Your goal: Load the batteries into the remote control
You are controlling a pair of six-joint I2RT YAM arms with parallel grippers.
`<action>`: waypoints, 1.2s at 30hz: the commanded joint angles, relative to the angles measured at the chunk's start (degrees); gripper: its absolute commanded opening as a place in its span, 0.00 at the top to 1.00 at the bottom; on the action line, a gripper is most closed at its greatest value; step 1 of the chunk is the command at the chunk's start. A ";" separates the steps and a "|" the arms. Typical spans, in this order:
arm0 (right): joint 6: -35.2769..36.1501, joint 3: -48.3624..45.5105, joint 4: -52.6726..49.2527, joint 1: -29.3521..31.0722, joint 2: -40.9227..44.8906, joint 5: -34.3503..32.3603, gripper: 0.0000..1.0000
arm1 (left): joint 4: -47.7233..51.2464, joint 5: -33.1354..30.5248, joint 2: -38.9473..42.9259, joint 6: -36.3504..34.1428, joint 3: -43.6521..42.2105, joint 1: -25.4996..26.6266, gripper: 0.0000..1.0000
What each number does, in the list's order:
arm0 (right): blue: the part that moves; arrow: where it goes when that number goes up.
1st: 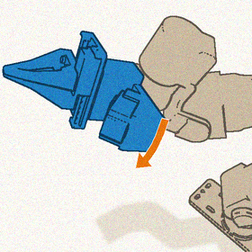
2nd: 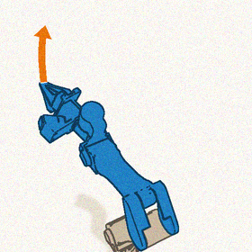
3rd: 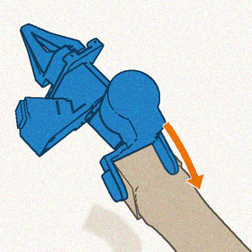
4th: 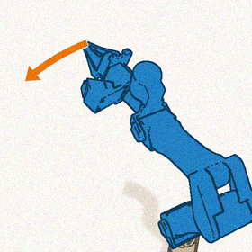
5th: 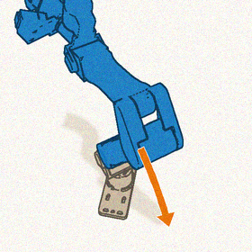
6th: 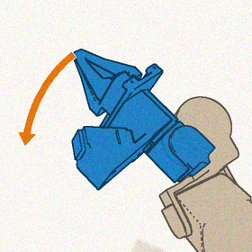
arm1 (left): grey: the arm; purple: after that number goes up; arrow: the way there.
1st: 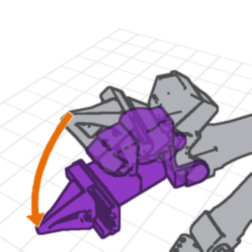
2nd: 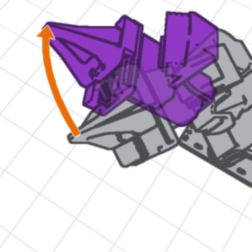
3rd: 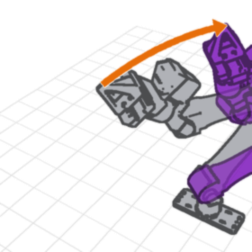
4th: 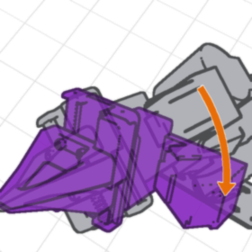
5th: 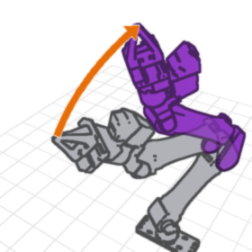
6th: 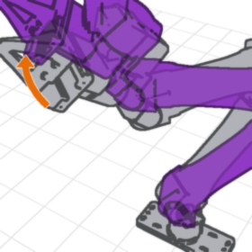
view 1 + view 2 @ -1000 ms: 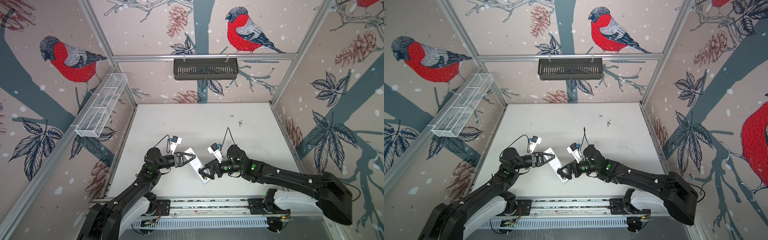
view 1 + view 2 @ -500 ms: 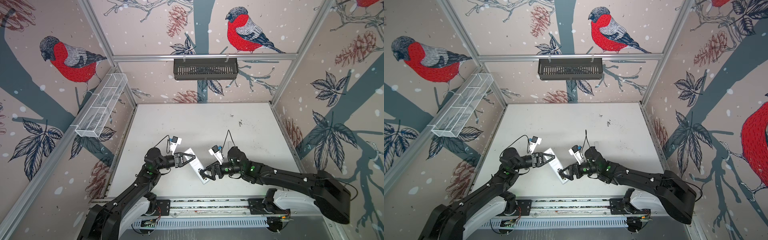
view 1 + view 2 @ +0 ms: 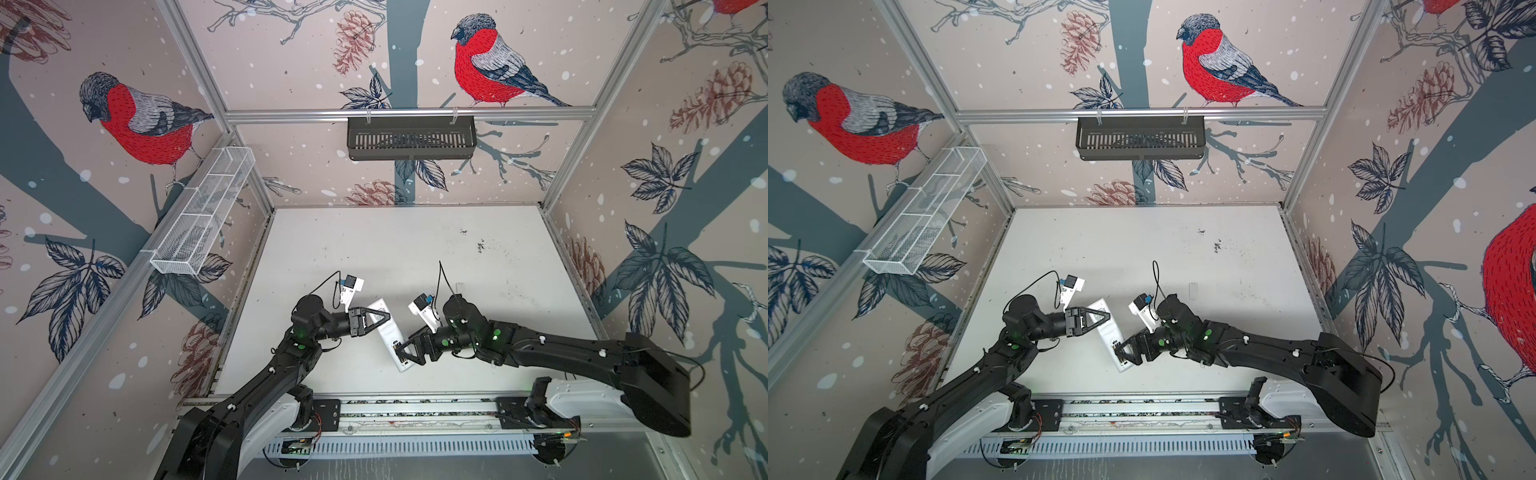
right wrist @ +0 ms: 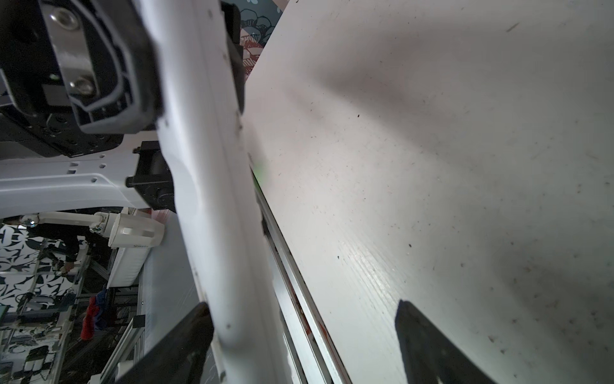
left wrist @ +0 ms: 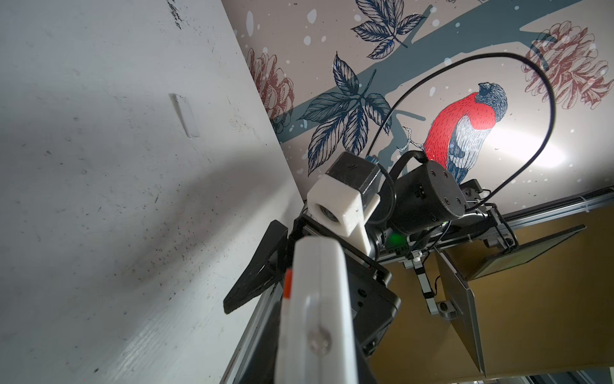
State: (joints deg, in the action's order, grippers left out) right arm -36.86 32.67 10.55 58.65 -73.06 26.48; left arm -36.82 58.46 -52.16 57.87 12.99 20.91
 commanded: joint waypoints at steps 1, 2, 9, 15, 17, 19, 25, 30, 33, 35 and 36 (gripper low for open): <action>2.49 -0.15 -7.99 0.22 -1.02 -5.12 0.14 | -7.78 1.79 0.47 4.18 0.43 0.00 1.00; 2.55 -0.06 -7.51 0.22 -0.93 -4.70 0.15 | -7.75 1.75 0.48 4.10 0.43 0.01 1.00; 2.36 1.08 -7.01 -0.19 0.89 -5.27 0.13 | -5.45 0.91 0.64 2.52 0.62 0.05 1.00; 3.17 1.08 -13.08 -4.59 7.93 -10.11 0.07 | 16.60 -9.45 3.81 -11.19 4.71 0.01 1.00; 3.54 1.13 -15.30 -6.85 9.86 -11.55 0.06 | 21.88 -14.20 5.23 -14.25 5.94 0.06 1.00; 3.44 1.33 -18.15 -9.53 11.36 -14.58 0.04 | 24.46 -17.91 6.46 -15.46 6.02 0.06 1.00; 2.70 3.21 -26.77 -18.74 11.52 -28.93 0.06 | 27.37 -24.97 7.95 -17.22 5.88 0.00 1.00; 5.11 7.23 -30.89 -25.97 4.57 -33.53 0.08 | 27.78 -27.41 7.34 -18.57 6.67 0.01 1.00; 7.12 11.62 -33.65 -27.70 -2.69 -35.47 0.12 | 27.57 -27.52 6.57 -19.00 7.32 0.01 1.00; 7.80 14.12 -35.23 -28.15 -7.00 -37.81 0.13 | 27.50 -27.43 6.32 -19.35 7.70 0.01 1.00; 8.11 15.16 -35.66 -28.24 -8.96 -38.77 0.13 | 27.42 -27.18 6.35 -19.66 7.82 -0.04 1.00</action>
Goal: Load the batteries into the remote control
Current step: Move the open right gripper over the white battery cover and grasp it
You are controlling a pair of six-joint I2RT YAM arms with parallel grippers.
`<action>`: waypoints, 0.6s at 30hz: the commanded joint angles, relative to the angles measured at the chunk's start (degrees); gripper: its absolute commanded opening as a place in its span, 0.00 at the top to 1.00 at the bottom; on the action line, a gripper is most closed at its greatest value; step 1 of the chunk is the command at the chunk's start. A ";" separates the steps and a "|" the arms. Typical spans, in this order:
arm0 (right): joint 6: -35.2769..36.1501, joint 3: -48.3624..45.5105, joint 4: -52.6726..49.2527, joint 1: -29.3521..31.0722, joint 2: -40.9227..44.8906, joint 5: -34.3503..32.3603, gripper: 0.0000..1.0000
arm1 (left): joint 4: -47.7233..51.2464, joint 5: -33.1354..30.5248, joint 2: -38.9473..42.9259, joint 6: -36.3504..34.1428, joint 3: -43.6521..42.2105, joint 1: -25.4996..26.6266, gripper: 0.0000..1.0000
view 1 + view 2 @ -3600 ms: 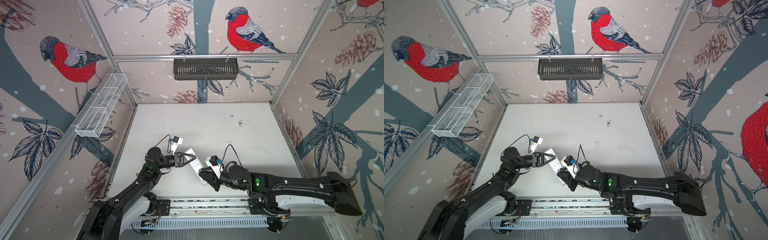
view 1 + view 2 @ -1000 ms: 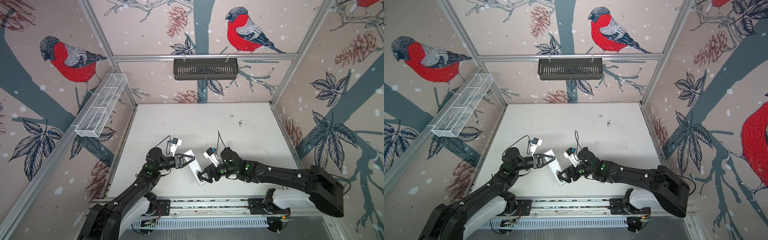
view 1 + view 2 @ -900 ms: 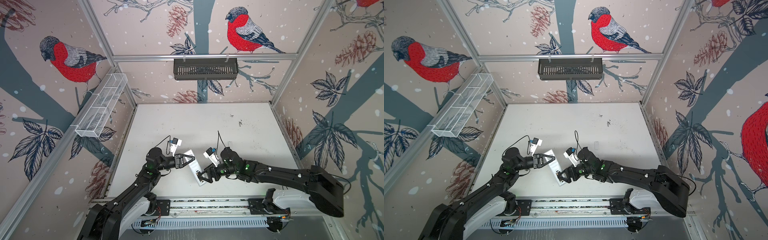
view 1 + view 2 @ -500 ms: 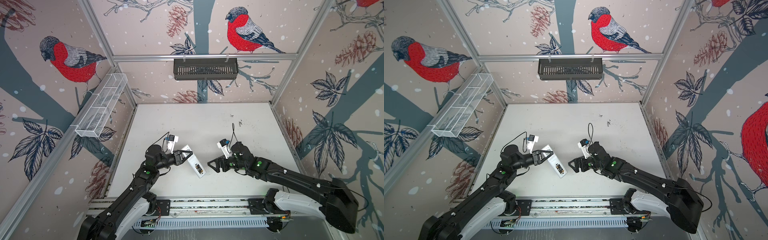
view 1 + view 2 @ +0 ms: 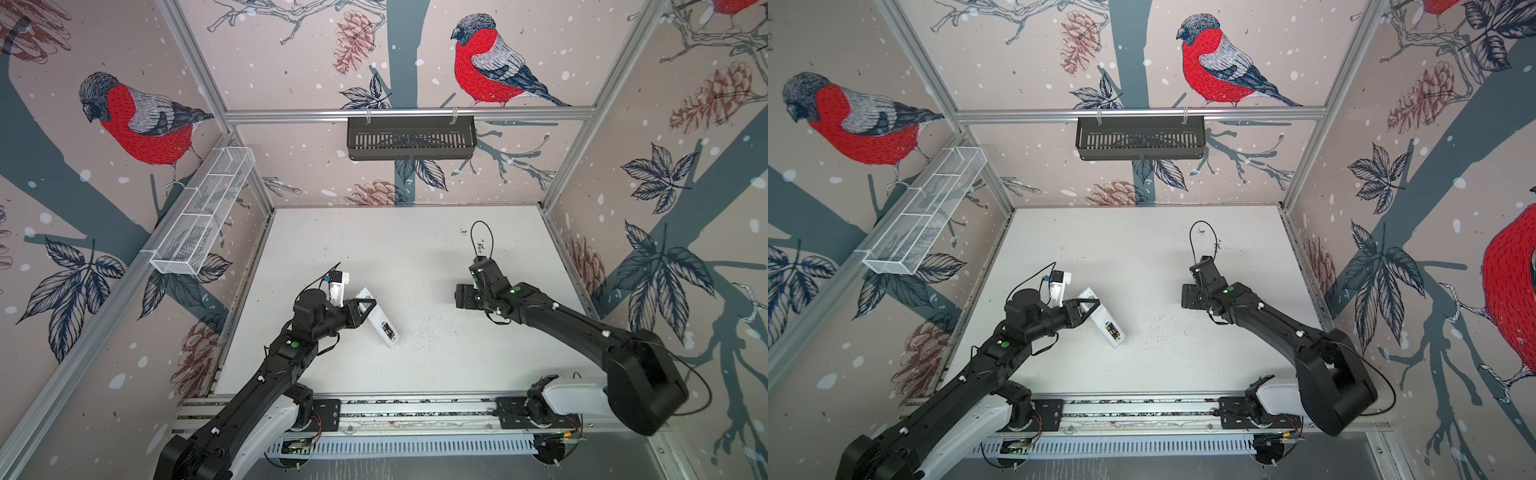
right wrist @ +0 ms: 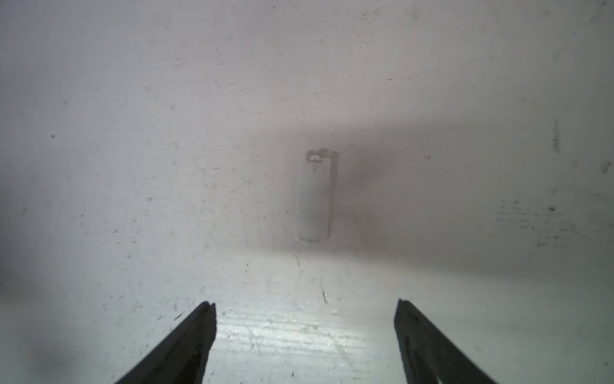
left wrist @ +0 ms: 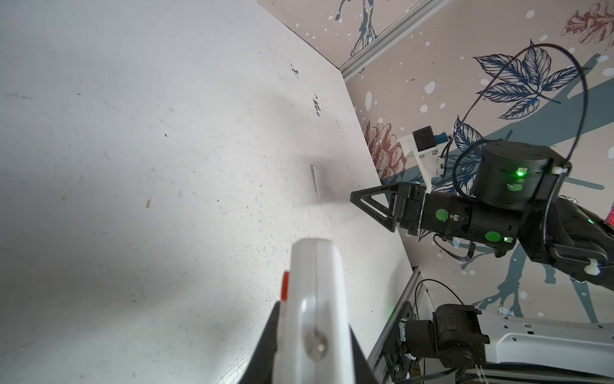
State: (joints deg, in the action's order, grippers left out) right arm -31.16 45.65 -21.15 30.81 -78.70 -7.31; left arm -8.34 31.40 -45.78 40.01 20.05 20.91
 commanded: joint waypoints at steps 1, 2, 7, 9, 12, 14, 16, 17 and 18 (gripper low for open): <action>2.78 2.88 -3.97 -0.42 -4.94 -5.46 0.13 | -1.24 0.05 -0.08 -2.00 0.86 -0.01 1.00; 3.06 3.70 -4.04 -0.42 -6.53 -6.01 0.13 | -1.24 0.15 -0.11 -2.15 1.02 0.03 1.00; 3.09 5.79 -4.00 -0.85 -11.56 -7.97 0.11 | -2.27 0.22 -0.10 -1.96 0.87 0.01 1.00; 3.38 6.20 -3.47 -1.31 -13.17 -6.76 0.11 | -2.83 0.33 -0.18 -1.61 0.61 0.01 1.00; 3.61 7.36 -3.45 -1.60 -15.70 -6.22 0.11 | -3.35 0.57 -0.35 -1.21 0.33 -0.03 1.00; 3.64 8.04 -3.53 -1.56 -16.88 -6.46 0.11 | -3.11 1.02 -0.20 -1.21 0.53 0.01 1.00; 3.59 8.69 -3.62 -1.54 -17.90 -6.77 0.11 | -2.51 1.06 0.28 -1.38 0.51 0.00 1.00; 3.60 9.12 -3.72 -1.61 -18.50 -6.84 0.11 | -2.19 0.84 0.59 -1.42 0.36 0.01 1.00; 3.62 9.51 -3.81 -1.56 -19.04 -7.00 0.11 | -2.08 0.61 1.18 -1.40 0.08 0.01 1.00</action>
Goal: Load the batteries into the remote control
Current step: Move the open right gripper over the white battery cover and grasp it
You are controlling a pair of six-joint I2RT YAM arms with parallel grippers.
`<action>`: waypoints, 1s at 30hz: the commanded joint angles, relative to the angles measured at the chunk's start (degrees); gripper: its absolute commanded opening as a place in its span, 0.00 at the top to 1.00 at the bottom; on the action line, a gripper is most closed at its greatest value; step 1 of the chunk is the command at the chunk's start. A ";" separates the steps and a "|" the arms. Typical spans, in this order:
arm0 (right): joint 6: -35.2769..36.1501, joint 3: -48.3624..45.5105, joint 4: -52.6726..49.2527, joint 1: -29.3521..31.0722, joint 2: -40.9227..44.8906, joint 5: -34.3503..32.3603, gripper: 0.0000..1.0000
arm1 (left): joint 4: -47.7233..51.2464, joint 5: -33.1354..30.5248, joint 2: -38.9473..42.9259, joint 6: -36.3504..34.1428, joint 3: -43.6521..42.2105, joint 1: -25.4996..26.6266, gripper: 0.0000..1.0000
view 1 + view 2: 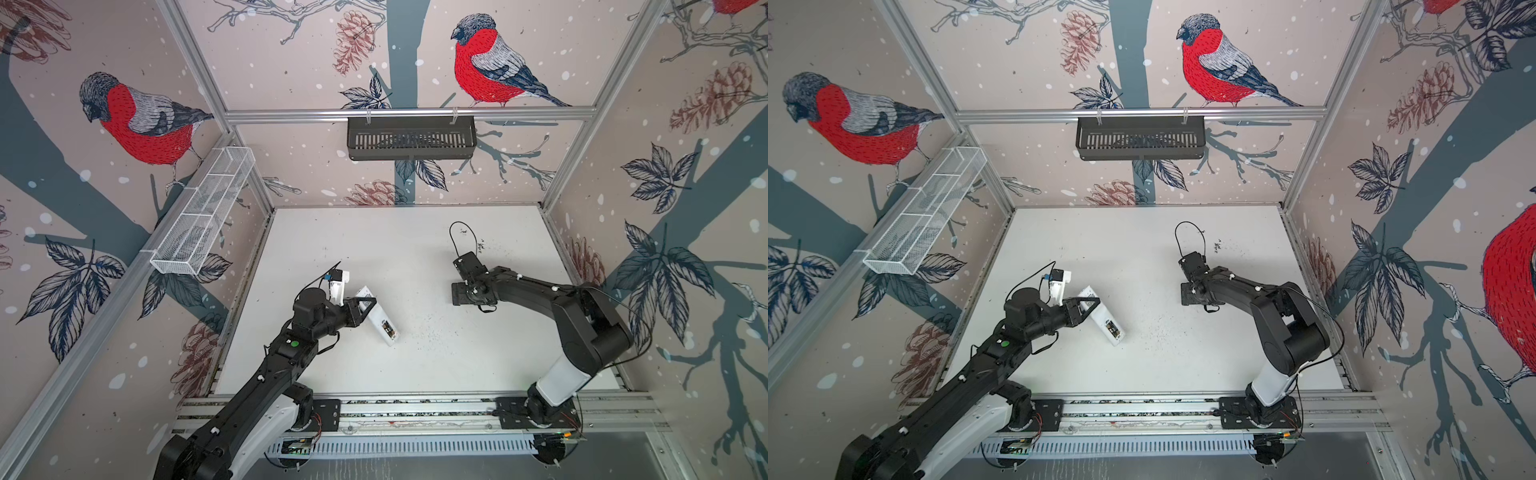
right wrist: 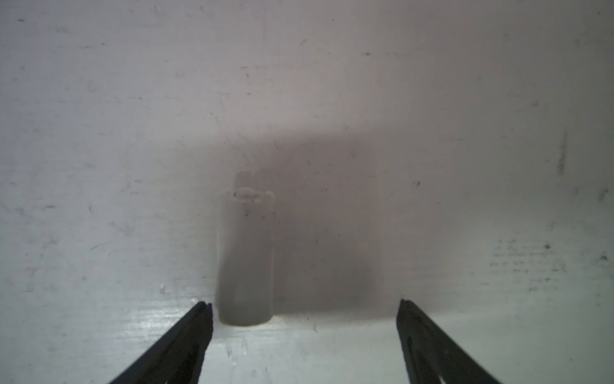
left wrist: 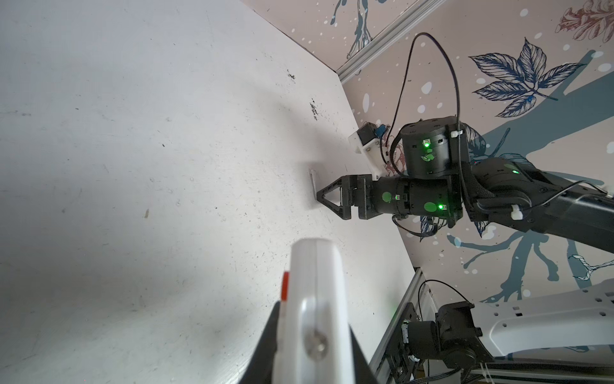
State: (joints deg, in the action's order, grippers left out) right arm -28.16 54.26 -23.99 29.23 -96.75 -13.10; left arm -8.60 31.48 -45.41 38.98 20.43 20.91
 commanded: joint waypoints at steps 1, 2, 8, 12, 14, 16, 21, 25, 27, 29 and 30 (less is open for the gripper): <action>0.63 1.22 -0.91 0.03 -1.45 -1.08 0.12 | -1.97 0.43 1.29 -0.30 -0.59 0.01 1.00; 0.80 1.51 -0.66 0.08 -1.89 -0.69 0.13 | -2.16 0.12 1.69 -0.13 -0.94 -0.02 1.00; 0.91 3.50 0.07 0.49 -5.38 0.81 0.27 | -2.16 0.16 2.07 0.13 -1.35 -0.03 1.00; 1.13 5.12 0.45 0.60 -7.76 1.72 0.39 | -1.69 0.11 2.62 0.18 -1.44 0.01 1.00; 1.16 5.98 0.30 0.64 -8.90 1.88 0.45 | -1.29 -0.04 3.04 0.19 -1.44 0.01 1.00; 1.20 6.60 0.26 0.58 -9.72 2.36 0.51 | -0.91 -0.18 3.53 0.05 -1.44 0.01 1.00; 1.27 7.24 0.52 0.73 -10.42 3.34 0.65 | -0.70 -0.37 3.88 0.06 -1.62 0.03 1.00; 1.58 7.09 0.38 1.41 -9.96 3.19 0.69 | -0.91 -0.25 3.65 0.14 -1.54 0.01 1.00; 2.04 6.96 0.49 2.04 -9.34 2.48 0.72 | -1.19 -0.18 3.43 0.18 -1.63 0.01 1.00; 2.88 6.42 1.65 3.07 -8.04 2.10 0.73 | -1.54 0.08 3.17 0.22 -1.61 0.01 1.00; 3.49 6.08 2.56 3.79 -7.15 2.35 0.73 | -1.79 0.39 2.97 0.37 -1.62 0.04 1.00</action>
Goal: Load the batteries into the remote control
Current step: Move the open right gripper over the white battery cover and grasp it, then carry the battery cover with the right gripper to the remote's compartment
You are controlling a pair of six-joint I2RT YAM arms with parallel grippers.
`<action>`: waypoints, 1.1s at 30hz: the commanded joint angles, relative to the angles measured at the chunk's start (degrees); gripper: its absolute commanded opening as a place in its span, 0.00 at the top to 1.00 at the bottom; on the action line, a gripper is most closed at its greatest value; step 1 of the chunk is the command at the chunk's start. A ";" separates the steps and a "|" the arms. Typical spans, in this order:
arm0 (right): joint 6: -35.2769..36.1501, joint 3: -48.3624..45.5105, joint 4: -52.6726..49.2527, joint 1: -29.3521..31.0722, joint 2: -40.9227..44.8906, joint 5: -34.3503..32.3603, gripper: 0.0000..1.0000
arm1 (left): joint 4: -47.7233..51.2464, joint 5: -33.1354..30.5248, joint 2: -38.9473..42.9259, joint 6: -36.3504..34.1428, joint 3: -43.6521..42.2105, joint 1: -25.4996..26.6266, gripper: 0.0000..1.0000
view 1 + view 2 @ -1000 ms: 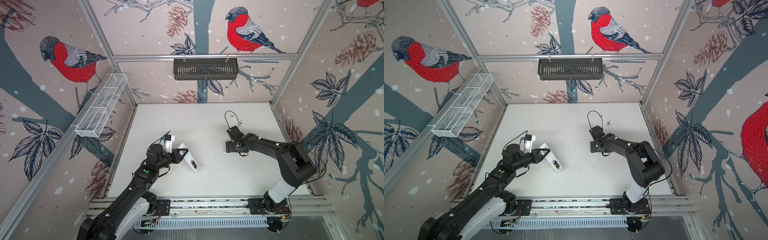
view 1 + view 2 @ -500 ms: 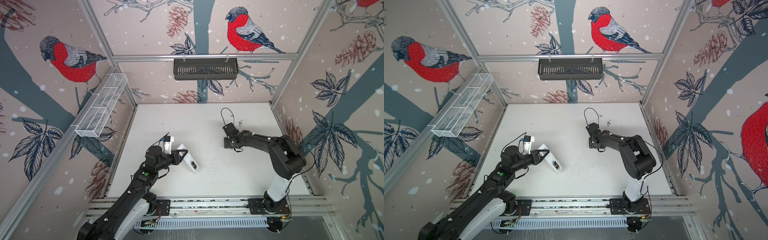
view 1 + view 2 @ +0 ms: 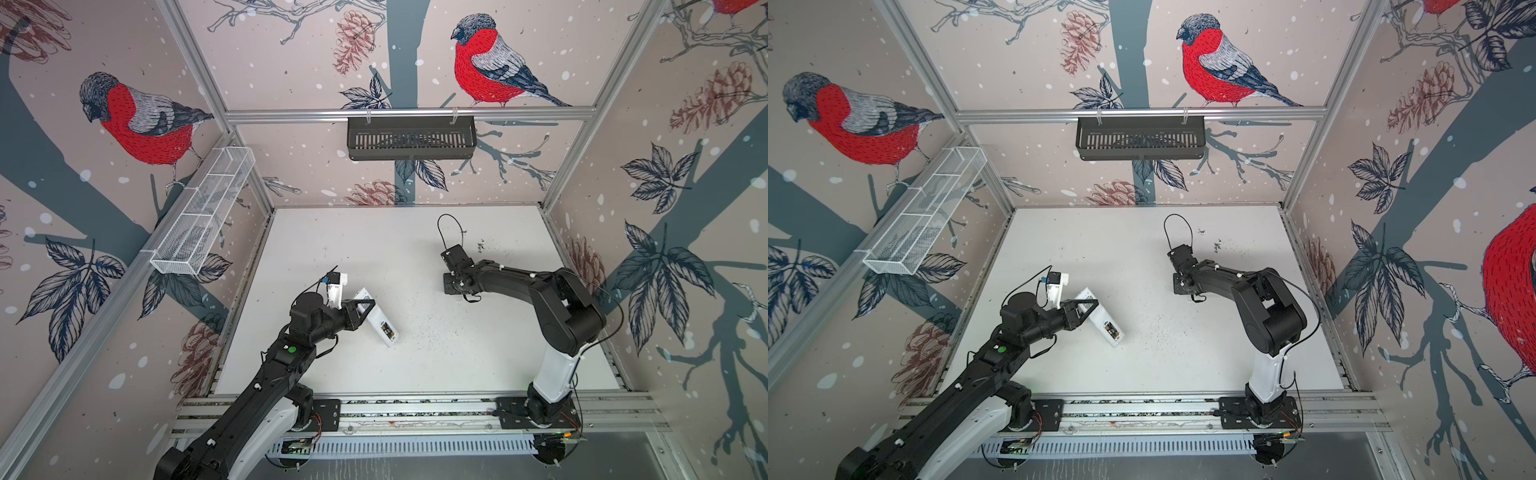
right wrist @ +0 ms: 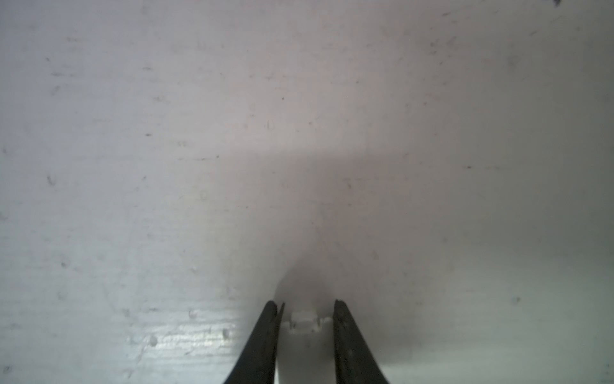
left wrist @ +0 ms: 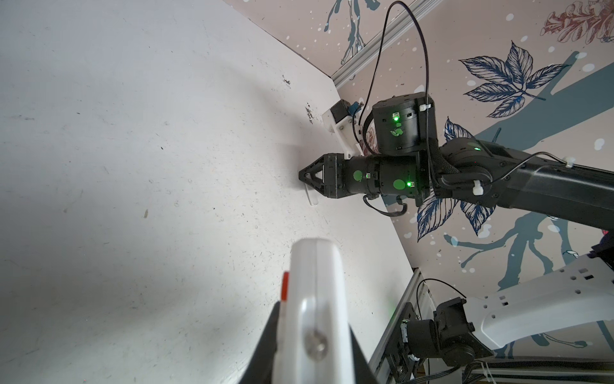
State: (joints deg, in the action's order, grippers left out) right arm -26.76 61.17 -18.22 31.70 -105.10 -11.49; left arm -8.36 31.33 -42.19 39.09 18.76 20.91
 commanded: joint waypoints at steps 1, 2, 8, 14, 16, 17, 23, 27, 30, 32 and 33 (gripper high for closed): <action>2.56 -1.16 -2.38 1.99 2.07 0.93 0.73 | -2.39 0.78 -0.45 0.49 -0.04 0.05 1.00; 2.92 -1.62 -1.38 2.96 3.19 0.94 0.73 | -2.78 1.03 -0.69 0.71 -0.05 0.01 1.00; 4.76 -5.31 5.30 10.29 11.88 1.84 0.73 | -6.26 3.29 -1.55 4.15 -0.63 0.01 1.00; 5.39 -11.05 15.12 20.10 23.93 4.23 0.73 | -15.29 8.00 -2.58 10.83 -2.53 -0.03 1.00; 5.49 -13.32 18.61 23.26 27.83 3.89 0.73 | -19.75 9.65 -3.35 13.74 -3.42 -0.08 1.00; 5.74 -14.58 20.71 25.02 29.97 3.56 0.73 | -22.91 10.68 -3.99 15.51 -4.16 -0.11 1.00; 7.52 -20.51 29.86 32.45 38.92 1.08 0.73 | -32.35 16.03 -8.57 20.72 -4.99 -0.25 1.00; 7.35 -20.98 31.09 35.82 39.08 -2.40 0.73 | -37.78 16.24 -9.80 24.63 -6.03 -0.55 1.00; 7.81 -20.47 31.25 39.02 37.90 -5.92 0.73 | -39.09 15.48 -9.75 25.83 -6.35 -0.86 1.00; 8.18 -20.53 32.30 40.80 37.28 -7.73 0.74 | -39.88 15.33 -9.84 26.60 -6.46 -1.03 1.00; 8.35 -20.54 32.83 41.51 36.93 -8.34 0.74 | -39.81 15.34 -9.92 26.81 -6.33 -1.24 1.00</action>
State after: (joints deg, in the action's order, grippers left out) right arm -19.44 40.36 11.16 71.79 -67.59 -15.57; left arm -41.98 46.26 -52.01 63.55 12.43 20.01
